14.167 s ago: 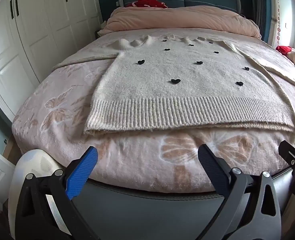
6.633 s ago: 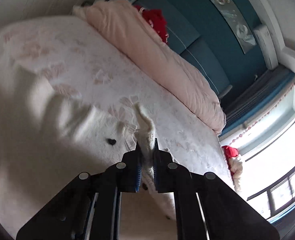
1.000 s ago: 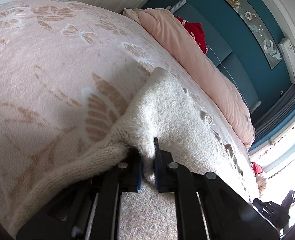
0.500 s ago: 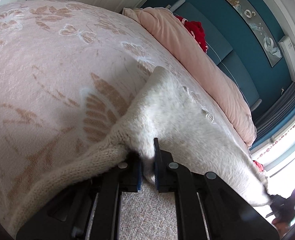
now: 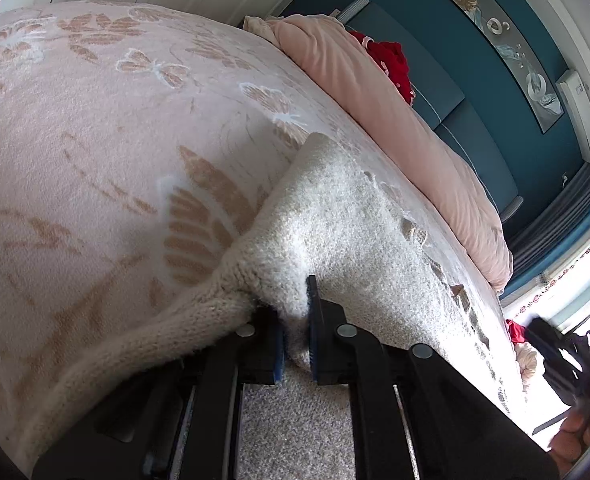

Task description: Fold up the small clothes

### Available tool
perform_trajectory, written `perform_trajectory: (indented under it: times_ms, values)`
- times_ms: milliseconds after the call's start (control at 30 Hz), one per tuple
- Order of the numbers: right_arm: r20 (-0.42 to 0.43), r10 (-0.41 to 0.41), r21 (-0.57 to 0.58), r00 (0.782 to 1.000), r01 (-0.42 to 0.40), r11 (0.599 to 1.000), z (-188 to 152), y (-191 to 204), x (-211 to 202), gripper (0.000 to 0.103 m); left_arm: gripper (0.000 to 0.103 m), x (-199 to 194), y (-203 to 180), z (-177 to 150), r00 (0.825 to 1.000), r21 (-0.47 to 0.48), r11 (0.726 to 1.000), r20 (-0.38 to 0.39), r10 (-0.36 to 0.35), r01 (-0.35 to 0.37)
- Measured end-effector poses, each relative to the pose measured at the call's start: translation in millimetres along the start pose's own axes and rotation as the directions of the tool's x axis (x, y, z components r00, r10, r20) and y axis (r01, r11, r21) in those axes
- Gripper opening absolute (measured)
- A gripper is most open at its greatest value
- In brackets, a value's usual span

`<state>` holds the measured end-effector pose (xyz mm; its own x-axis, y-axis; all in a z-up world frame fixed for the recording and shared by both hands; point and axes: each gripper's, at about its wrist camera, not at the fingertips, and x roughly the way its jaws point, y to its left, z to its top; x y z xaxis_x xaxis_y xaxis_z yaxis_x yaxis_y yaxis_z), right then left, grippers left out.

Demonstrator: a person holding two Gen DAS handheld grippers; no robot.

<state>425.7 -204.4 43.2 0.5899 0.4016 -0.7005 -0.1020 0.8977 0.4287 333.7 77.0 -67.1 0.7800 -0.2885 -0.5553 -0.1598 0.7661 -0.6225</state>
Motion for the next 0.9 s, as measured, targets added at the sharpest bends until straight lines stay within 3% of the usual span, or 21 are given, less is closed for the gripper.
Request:
perform_trajectory:
  times_ms: [133, 200, 233, 333, 400, 467, 500, 533, 600, 667, 700, 733, 767, 833, 900]
  values:
    - [-0.120, 0.028, -0.040, 0.992, -0.033, 0.999, 0, 47, 82, 0.010, 0.009, 0, 1, 0, 1.000, -0.004, 1.000, 0.002, -0.009, 0.009]
    - [-0.128, -0.052, -0.060, 0.990, 0.045, 0.997, -3, 32, 88, 0.001, 0.009, 0, 2, -1, 1.000, -0.007, 1.000, 0.003, -0.016, 0.016]
    - [-0.124, -0.049, -0.054, 0.991, 0.042, 0.998, -7, 19, 84, 0.000, 0.009, 0, 2, -1, 1.000, -0.007, 1.000, 0.003, -0.018, 0.018]
    - [-0.048, -0.118, 0.018, 0.992, 0.119, 0.993, -5, -63, 35, 0.000, 0.009, 0, 3, -1, 1.000, -0.004, 1.000, 0.007, -0.028, 0.028]
    - [0.001, -0.226, 0.102, 0.974, 0.224, 0.969, -9, -125, -8, 0.000, 0.009, 1, 3, -1, 0.999, -0.001, 1.000, 0.009, -0.031, 0.031]
    - [0.013, -0.338, 0.187, 0.941, 0.330, 0.926, -18, -170, -50, 0.000, 0.009, 1, 2, -2, 1.000, 0.000, 1.000, 0.010, -0.029, 0.029]
    - [0.020, -0.360, 0.223, 0.933, 0.347, 0.911, -20, -182, -70, 0.008, 0.009, 1, 1, -2, 1.000, 0.001, 1.000, 0.010, -0.027, 0.027]
    - [0.056, -0.366, 0.247, 0.929, 0.342, 0.906, -26, -184, -95, 0.009, 0.009, 1, 1, -2, 1.000, 0.001, 1.000, 0.009, -0.024, 0.024]
    - [0.093, -0.278, 0.234, 0.956, 0.251, 0.939, -40, -173, -114, 0.009, 0.009, 1, -1, -2, 1.000, 0.004, 1.000, 0.007, -0.018, 0.018]
    - [0.068, -0.229, 0.130, 0.971, 0.219, 0.967, -55, -153, -111, 0.009, 0.009, 1, -1, -1, 1.000, 0.006, 1.000, 0.006, -0.014, 0.014]
    - [0.022, -0.259, 0.057, 0.966, 0.258, 0.965, -62, -148, -102, 0.002, 0.009, 1, -1, -1, 1.000, 0.005, 1.000, 0.005, -0.013, 0.013]
    - [-0.013, -0.323, 0.011, 0.946, 0.323, 0.946, -71, -155, -95, 0.000, 0.009, 1, -1, -1, 1.000, 0.005, 1.000, 0.004, -0.014, 0.014]
    - [-0.012, -0.365, 0.034, 0.931, 0.365, 0.930, -73, -165, -97, 0.000, 0.009, 1, -2, -1, 1.000, 0.005, 1.000, 0.004, -0.012, 0.012]
    - [0.025, -0.375, 0.200, 0.927, 0.363, 0.910, -77, -195, -123, 0.000, 0.009, 2, -2, -2, 1.000, 0.008, 1.000, 0.003, -0.008, 0.008]
    - [0.034, -0.405, 0.222, 0.914, 0.388, 0.894, -83, -186, -136, 0.010, 0.009, 2, -3, -2, 1.000, 0.009, 1.000, 0.003, -0.007, 0.007]
